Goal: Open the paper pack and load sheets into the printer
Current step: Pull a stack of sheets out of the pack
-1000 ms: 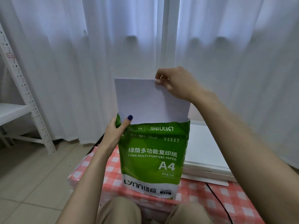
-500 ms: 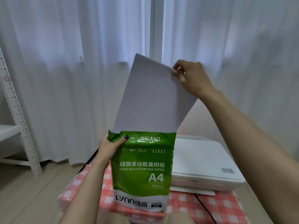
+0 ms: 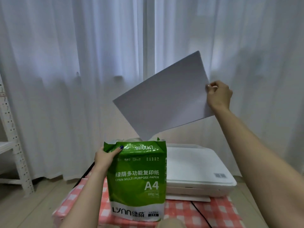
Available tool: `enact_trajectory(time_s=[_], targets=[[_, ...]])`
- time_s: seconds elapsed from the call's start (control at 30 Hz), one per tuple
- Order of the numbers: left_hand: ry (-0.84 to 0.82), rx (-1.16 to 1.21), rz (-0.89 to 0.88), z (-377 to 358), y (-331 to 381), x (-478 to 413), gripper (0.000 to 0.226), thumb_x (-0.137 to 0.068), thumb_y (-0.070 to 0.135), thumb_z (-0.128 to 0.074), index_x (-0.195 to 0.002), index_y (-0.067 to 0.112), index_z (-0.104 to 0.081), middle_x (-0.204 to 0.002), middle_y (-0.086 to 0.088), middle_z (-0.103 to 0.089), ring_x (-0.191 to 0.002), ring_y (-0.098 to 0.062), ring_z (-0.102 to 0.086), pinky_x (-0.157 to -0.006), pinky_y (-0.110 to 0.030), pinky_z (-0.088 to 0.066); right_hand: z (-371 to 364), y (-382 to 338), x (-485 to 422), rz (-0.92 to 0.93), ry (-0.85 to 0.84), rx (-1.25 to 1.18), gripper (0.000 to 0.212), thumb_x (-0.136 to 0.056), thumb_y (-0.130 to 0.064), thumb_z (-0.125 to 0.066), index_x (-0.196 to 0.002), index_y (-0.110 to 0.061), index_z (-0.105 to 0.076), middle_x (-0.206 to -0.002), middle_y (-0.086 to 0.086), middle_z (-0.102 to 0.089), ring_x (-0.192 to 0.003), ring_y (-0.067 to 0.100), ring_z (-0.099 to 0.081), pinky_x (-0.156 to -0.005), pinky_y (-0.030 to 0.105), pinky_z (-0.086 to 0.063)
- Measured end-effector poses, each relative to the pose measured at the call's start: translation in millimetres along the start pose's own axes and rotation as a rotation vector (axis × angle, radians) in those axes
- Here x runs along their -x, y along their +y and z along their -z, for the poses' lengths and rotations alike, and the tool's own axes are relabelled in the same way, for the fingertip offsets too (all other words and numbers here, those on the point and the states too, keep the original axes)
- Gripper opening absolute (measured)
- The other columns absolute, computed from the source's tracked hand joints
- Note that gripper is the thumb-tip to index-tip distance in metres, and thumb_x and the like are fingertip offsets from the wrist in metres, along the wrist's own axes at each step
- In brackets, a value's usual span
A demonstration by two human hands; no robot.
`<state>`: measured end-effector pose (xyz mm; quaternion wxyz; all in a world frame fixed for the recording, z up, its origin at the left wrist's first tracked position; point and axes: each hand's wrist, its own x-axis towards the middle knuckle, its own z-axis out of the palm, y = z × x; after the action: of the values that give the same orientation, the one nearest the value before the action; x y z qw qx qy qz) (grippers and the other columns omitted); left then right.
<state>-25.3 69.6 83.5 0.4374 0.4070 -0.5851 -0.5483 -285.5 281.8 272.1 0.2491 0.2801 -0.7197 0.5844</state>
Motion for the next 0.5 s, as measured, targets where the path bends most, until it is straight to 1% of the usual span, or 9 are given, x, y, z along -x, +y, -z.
enact_trajectory(time_s=[0.1, 0.2, 0.33, 0.37, 0.47, 0.5], targets=[[0.009, 0.017, -0.018, -0.7, -2.2, 0.7, 0.038, -0.069, 0.024, -0.081, -0.101, 0.012, -0.064, -0.101, -0.012, -0.069, -0.094, -0.033, -0.066, -0.089, -0.049, -0.054, -0.5, 30.3, 6.9, -0.190, 0.037, -0.006, 0.028, -0.094, -0.019, -0.050, -0.110, 0.000, -0.064, -0.115, 0.021, -0.066, -0.115, 0.034, -0.054, -0.090, 0.027, -0.035], [0.018, 0.029, -0.040, -1.4, -3.2, 0.4, 0.031, -0.070, 0.022, -0.080, -0.094, 0.015, -0.062, -0.097, -0.011, -0.068, -0.094, -0.033, -0.066, -0.089, -0.049, -0.053, -3.2, 60.6, 19.7, -0.383, 0.070, -0.048, 0.029, -0.096, -0.017, -0.049, -0.112, 0.002, -0.062, -0.119, 0.021, -0.064, -0.117, 0.033, -0.054, -0.088, 0.024, -0.036], [0.047, 0.047, -0.088, -2.3, -9.0, -0.2, 0.033, -0.071, 0.022, -0.079, -0.099, 0.014, -0.064, -0.099, -0.010, -0.069, -0.095, -0.031, -0.066, -0.090, -0.048, -0.053, -14.5, 102.9, 41.7, -0.662, 0.148, -0.110, 0.028, -0.095, -0.018, -0.051, -0.112, 0.001, -0.063, -0.122, 0.020, -0.063, -0.119, 0.031, -0.054, -0.096, 0.030, -0.042], [0.063, 0.053, -0.103, -2.7, -10.8, 0.7, 0.032, -0.071, 0.022, -0.079, -0.099, 0.014, -0.064, -0.098, -0.010, -0.069, -0.094, -0.030, -0.066, -0.090, -0.046, -0.053, -17.7, 111.7, 47.7, -0.726, 0.172, -0.141, 0.026, -0.094, -0.017, -0.053, -0.110, 0.000, -0.064, -0.122, 0.020, -0.062, -0.117, 0.032, -0.055, -0.095, 0.031, -0.043], [0.086, 0.094, -0.134, -6.2, -12.3, 5.3, 0.026, -0.073, 0.020, -0.077, -0.095, 0.015, -0.064, -0.087, -0.002, -0.067, -0.088, -0.024, -0.064, -0.086, -0.037, -0.052, -23.2, 129.7, 63.8, -0.908, 0.233, -0.256, 0.023, -0.093, -0.012, -0.053, -0.111, -0.002, -0.063, -0.125, 0.017, -0.059, -0.098, 0.028, -0.059, -0.082, 0.026, -0.043], [0.093, 0.105, -0.139, -7.4, -12.0, 6.8, 0.026, -0.074, 0.019, -0.077, -0.095, 0.015, -0.063, -0.084, 0.002, -0.066, -0.085, -0.023, -0.063, -0.084, -0.035, -0.051, -24.8, 136.1, 69.6, -0.936, 0.225, -0.264, 0.025, -0.094, -0.011, -0.052, -0.115, -0.002, -0.062, -0.128, 0.017, -0.058, -0.099, 0.028, -0.059, -0.083, 0.026, -0.042]])
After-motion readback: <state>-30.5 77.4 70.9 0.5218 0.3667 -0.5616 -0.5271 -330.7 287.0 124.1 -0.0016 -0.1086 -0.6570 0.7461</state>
